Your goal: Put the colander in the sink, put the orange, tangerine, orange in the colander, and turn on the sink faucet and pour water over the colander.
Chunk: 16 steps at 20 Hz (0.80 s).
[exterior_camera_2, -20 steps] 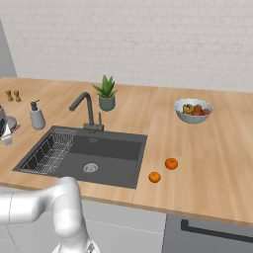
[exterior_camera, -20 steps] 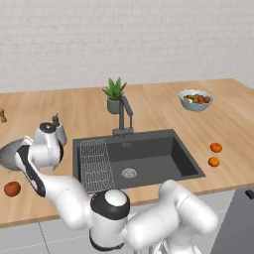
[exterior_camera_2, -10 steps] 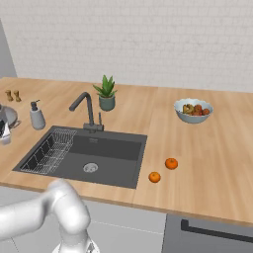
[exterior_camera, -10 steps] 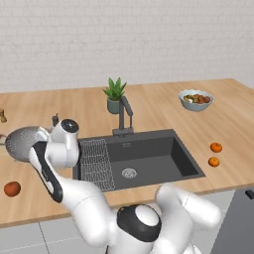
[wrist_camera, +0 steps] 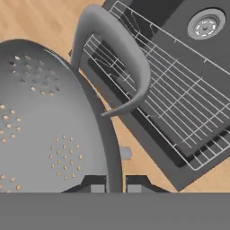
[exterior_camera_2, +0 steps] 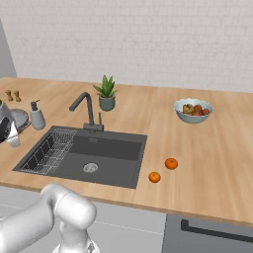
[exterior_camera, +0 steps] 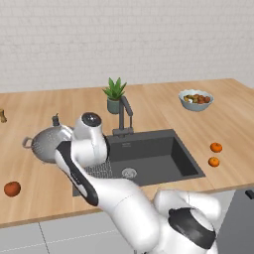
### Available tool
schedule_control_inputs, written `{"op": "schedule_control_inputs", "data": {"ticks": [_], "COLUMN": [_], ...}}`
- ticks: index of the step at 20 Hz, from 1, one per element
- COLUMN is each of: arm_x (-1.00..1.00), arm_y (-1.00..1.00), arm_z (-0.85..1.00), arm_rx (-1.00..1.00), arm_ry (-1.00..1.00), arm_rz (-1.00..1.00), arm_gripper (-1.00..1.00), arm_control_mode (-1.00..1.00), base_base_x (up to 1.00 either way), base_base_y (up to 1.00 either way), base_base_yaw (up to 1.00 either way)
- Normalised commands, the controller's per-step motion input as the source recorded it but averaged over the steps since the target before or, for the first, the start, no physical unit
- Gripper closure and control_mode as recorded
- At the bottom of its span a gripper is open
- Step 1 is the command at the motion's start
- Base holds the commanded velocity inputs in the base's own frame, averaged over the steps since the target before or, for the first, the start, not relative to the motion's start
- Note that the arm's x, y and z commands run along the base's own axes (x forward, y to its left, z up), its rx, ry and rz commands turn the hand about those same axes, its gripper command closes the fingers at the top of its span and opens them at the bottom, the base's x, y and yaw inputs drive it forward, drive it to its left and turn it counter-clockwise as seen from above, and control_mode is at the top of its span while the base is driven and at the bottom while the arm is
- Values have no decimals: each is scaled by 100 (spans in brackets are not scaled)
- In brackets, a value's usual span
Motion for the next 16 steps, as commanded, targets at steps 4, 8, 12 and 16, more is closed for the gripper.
{"op": "schedule_control_inputs", "data": {"ticks": [4,8,12,16], "arm_x": [0,-25,-44,-36], "arm_y": [-100,-100,-100,-100], "arm_z": [26,21,4,0], "arm_rx": [-13,-1,0,0], "arm_ry": [10,8,8,9], "arm_rz": [-8,2,7,4], "arm_gripper": [100,100,100,100], "arm_control_mode": [-100,-100,-100,-100], "base_base_x": [0,0,0,0], "base_base_y": [0,0,0,0], "base_base_yaw": [0,0,0,0]}}
